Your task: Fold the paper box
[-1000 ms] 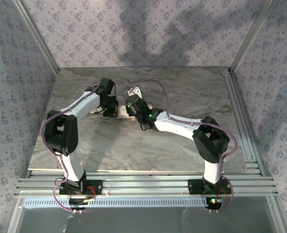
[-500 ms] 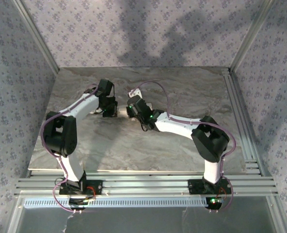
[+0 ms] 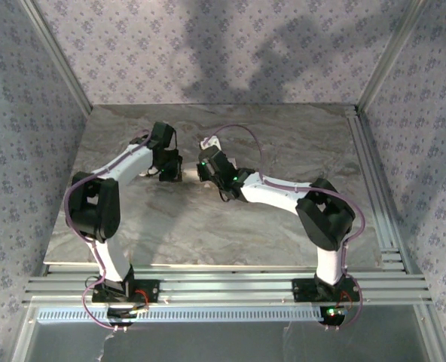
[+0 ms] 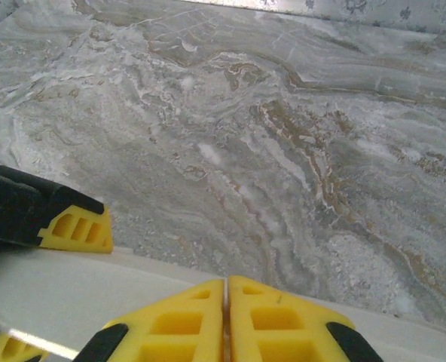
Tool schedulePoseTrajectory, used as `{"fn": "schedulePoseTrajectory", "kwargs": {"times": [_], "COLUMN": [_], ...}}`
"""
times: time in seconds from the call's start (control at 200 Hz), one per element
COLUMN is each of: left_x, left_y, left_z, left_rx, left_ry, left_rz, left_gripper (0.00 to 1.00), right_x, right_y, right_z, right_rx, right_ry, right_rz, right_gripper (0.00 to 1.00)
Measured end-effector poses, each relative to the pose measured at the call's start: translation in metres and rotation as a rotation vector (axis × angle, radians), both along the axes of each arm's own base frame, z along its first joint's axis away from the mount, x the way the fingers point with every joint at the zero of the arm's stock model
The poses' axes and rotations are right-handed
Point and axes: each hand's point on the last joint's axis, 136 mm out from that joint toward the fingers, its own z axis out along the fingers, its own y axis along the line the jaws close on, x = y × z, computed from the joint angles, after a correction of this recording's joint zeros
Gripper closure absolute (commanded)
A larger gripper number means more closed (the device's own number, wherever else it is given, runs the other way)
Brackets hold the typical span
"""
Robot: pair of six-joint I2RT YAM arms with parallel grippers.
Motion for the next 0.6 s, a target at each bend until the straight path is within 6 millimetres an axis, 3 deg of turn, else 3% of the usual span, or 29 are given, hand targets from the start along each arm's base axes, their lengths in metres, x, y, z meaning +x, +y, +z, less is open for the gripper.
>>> {"fn": "schedulePoseTrajectory", "kwargs": {"times": [0.08, 0.495, 0.6], "left_x": [-0.001, 0.001, 0.003], "left_y": [0.002, 0.007, 0.009], "left_z": [-0.006, -0.012, -0.013], "left_rx": [0.005, -0.022, -0.030], "left_ry": [0.017, 0.041, 0.040], "left_rz": [0.000, -0.006, -0.006], "left_gripper": [0.53, 0.54, 0.59], "right_x": [0.005, 0.026, 0.031], "right_y": [0.000, 0.005, 0.007], "right_z": [-0.002, -0.003, -0.003], "right_rx": [-0.013, -0.015, -0.014], "right_ry": [-0.024, -0.076, -0.081], "right_rz": [-0.013, -0.043, -0.044], "right_gripper": [0.91, 0.92, 0.95]}}
